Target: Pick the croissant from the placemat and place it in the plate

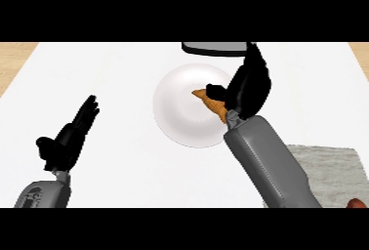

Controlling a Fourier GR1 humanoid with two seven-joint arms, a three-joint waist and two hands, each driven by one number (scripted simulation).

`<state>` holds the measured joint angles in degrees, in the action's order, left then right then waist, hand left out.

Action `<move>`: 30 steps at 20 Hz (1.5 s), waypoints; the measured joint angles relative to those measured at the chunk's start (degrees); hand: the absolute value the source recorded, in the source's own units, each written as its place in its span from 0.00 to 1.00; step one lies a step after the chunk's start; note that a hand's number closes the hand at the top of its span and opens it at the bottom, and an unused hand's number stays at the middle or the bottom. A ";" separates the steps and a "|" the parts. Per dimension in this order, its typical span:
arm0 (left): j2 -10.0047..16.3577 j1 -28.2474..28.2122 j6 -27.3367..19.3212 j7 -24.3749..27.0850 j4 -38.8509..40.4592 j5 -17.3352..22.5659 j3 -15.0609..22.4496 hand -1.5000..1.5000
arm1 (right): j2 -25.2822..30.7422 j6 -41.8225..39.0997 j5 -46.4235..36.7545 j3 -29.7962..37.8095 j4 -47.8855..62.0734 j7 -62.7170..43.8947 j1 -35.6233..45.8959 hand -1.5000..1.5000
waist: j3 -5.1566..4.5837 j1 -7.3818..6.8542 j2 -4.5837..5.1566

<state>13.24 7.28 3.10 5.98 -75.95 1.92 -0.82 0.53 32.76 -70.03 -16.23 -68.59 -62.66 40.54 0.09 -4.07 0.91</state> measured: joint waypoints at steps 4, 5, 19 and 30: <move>-0.50 -0.66 -0.37 0.01 -0.02 -0.27 0.26 0.50 | -0.08 9.73 0.49 1.91 -0.77 1.74 -0.98 0.00 | 0.02 0.64 -0.29; -0.33 -0.46 -0.39 -0.28 0.02 -0.14 -0.02 0.50 | -0.11 12.37 1.00 2.04 -1.09 2.15 -1.75 0.00 | 0.02 0.87 -0.34; 0.64 -4.06 -0.27 0.12 -1.79 0.57 -2.41 0.50 | 2.10 32.07 6.56 -10.97 -24.57 8.84 -33.71 0.00 | -0.04 4.31 -1.10; 0.15 -4.41 0.92 1.82 -0.63 -0.28 -3.67 0.50 | 13.51 40.97 19.56 -20.05 -30.50 21.50 -48.64 0.00 | -0.06 4.15 -0.96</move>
